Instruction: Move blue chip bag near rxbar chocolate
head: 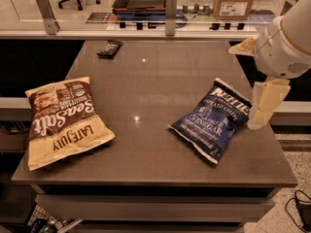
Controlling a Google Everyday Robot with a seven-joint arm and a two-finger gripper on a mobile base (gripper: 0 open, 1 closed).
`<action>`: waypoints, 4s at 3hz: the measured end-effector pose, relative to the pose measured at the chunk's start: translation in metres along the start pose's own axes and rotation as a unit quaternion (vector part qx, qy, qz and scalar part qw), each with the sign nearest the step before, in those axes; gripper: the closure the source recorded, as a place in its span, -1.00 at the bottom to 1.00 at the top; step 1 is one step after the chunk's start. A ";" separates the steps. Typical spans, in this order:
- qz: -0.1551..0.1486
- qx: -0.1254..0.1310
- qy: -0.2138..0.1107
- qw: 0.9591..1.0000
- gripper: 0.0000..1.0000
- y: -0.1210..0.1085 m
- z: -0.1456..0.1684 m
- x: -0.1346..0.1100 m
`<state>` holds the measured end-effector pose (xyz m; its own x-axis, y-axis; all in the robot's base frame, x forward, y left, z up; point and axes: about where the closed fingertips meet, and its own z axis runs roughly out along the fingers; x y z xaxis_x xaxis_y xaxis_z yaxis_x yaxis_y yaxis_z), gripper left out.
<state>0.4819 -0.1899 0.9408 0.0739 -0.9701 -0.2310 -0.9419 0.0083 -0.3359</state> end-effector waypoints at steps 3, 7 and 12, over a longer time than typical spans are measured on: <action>-0.180 -0.081 -0.121 0.973 -1.00 0.015 0.074 -0.026; -0.179 -0.094 -0.082 0.976 0.30 0.028 0.097 -0.027; -0.182 -0.024 -0.058 0.981 1.00 -0.038 0.076 -0.028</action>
Offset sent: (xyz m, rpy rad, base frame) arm 0.0175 0.0418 -0.0658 0.1275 0.0476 0.5693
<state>0.5410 -0.1449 0.8906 0.4421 -0.8729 -0.2063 -0.8603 -0.3476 -0.3728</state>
